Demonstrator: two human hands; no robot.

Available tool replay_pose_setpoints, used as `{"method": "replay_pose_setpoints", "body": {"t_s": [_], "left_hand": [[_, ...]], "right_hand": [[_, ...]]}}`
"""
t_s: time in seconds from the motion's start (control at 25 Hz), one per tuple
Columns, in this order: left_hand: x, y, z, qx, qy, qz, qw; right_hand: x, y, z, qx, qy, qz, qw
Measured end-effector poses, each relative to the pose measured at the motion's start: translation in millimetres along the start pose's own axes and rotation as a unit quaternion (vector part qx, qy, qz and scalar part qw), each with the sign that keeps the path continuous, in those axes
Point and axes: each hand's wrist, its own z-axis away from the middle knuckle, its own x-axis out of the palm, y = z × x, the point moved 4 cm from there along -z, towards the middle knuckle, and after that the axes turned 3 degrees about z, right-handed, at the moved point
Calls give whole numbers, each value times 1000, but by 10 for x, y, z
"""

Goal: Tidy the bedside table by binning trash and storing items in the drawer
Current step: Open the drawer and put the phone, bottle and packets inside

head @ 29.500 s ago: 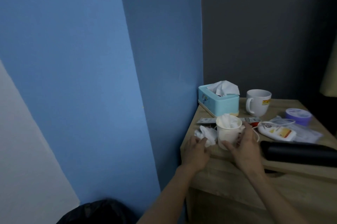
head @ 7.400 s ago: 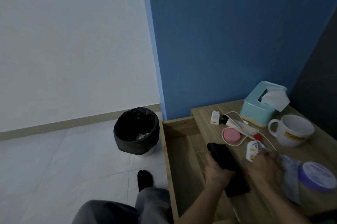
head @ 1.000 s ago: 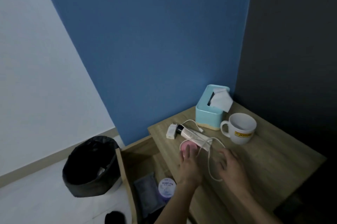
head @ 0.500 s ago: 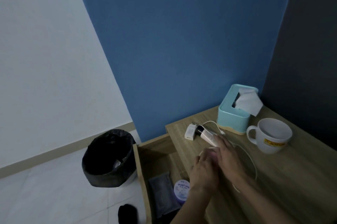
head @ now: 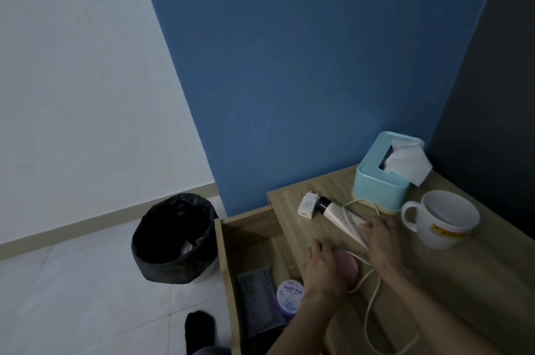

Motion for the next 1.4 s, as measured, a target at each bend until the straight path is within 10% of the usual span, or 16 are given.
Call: {"method": "replay_pose_setpoints", "body": {"t_s": [0.2, 0.56, 0.92, 1.2, 1.4], "left_hand": [[-4, -4, 39, -5, -8, 87, 996], [-165, -89, 103, -65, 3, 431, 900], [-333, 154, 154, -29, -45, 483, 874], [-907, 40, 255, -11, 93, 509, 856], [-1114, -194, 330, -22, 48, 532, 845]], "right_hand": [[-42, 60, 18, -8, 2, 144, 990], [3, 226, 192, 124, -54, -234, 963], [-65, 172, 360, 109, -168, -289, 936], [-506, -16, 573, 73, 104, -203, 971], [-226, -914, 778, -101, -161, -347, 918]]}}
